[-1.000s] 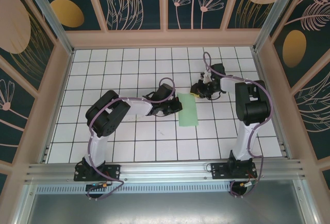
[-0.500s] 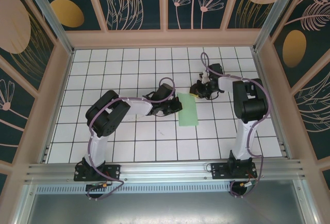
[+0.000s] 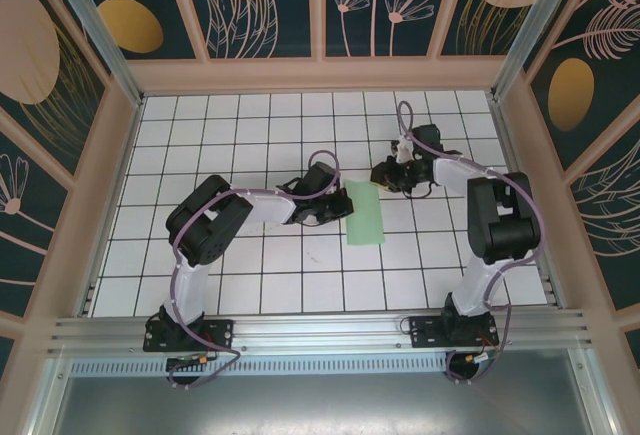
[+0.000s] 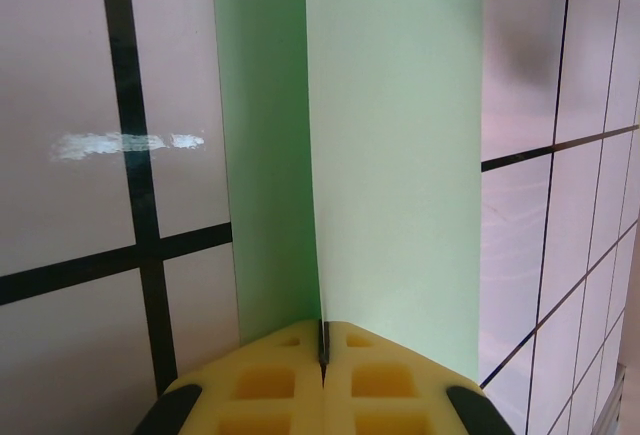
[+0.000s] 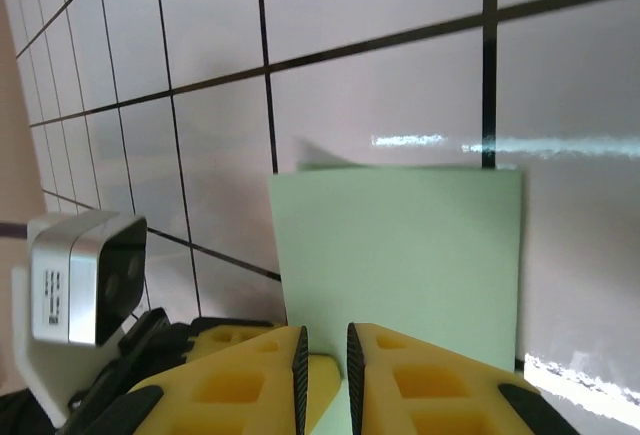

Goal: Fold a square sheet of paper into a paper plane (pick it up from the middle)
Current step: Fold the square sheet of paper in half at the center of the table.

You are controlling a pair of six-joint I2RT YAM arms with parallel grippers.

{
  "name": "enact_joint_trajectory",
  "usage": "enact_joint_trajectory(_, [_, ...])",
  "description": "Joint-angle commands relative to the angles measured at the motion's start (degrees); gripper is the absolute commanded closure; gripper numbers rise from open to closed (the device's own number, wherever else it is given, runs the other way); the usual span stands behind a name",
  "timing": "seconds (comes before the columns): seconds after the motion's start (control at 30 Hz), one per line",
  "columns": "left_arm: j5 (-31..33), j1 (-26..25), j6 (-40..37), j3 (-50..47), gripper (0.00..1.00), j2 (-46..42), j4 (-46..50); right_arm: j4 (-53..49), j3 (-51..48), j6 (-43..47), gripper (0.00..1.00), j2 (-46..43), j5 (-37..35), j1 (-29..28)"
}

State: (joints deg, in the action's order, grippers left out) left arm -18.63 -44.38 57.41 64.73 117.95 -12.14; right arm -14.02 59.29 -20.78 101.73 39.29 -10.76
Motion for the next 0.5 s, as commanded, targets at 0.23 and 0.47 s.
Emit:
enact_joint_trajectory(0.23, [1.0,-0.1,-0.8,-0.5,0.97,1.3,4.6,3.2,-10.8,-0.4,0.78,2.3,-1.3,-1.0])
enact_joint_trajectory(0.47, [1.0,-0.1,-0.8,-0.2,0.97,1.4,4.7,0.8,-11.3,0.4,0.77,-3.9,-0.5,-1.0])
